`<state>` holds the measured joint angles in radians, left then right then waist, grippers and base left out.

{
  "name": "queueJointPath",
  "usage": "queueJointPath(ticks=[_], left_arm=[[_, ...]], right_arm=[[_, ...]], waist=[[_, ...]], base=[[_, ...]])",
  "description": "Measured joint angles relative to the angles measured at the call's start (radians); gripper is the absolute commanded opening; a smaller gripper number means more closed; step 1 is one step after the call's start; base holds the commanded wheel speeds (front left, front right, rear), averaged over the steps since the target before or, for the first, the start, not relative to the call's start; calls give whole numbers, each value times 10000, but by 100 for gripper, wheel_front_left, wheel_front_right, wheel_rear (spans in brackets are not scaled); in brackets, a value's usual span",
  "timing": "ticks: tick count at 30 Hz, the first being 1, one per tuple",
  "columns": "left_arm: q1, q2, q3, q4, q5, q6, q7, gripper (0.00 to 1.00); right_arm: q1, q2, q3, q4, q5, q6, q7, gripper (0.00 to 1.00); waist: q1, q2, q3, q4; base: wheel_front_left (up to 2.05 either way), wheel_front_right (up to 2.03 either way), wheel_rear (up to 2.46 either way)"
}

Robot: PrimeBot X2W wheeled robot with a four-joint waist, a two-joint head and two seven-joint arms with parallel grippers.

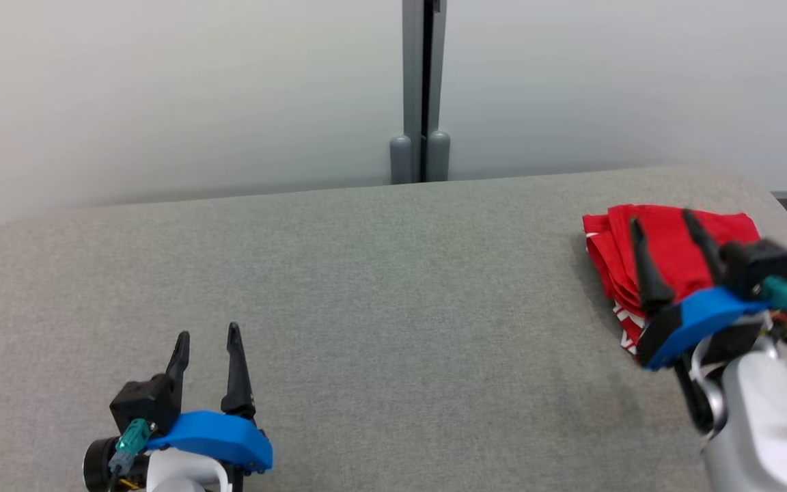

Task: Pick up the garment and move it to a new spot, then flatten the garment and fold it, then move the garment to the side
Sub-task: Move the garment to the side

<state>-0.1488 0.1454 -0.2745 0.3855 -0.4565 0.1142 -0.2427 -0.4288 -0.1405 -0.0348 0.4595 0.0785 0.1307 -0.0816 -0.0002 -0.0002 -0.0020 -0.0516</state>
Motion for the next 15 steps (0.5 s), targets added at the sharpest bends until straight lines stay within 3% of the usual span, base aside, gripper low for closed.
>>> queueJointPath(ticks=[5, 9, 15], left_arm=[[231, 44, -27, 134, 90, 36, -65, 100], [269, 88, -107, 265, 178, -21, -104, 100], [384, 215, -291, 477, 311, -150, -138, 100]], right_arm=[[1040, 725, -111, -541, -46, 0, -441, 100], [1714, 846, -291, -876, -148, 0, -769, 100], [2543, 899, 84, -1076, 631, 0, -1112, 100]], waist=[[1, 1, -91, 229], [1, 0, -110, 424], [3, 2, -129, 700]], base=[[0, 0, 0], [0, 0, 0], [0, 0, 0]])
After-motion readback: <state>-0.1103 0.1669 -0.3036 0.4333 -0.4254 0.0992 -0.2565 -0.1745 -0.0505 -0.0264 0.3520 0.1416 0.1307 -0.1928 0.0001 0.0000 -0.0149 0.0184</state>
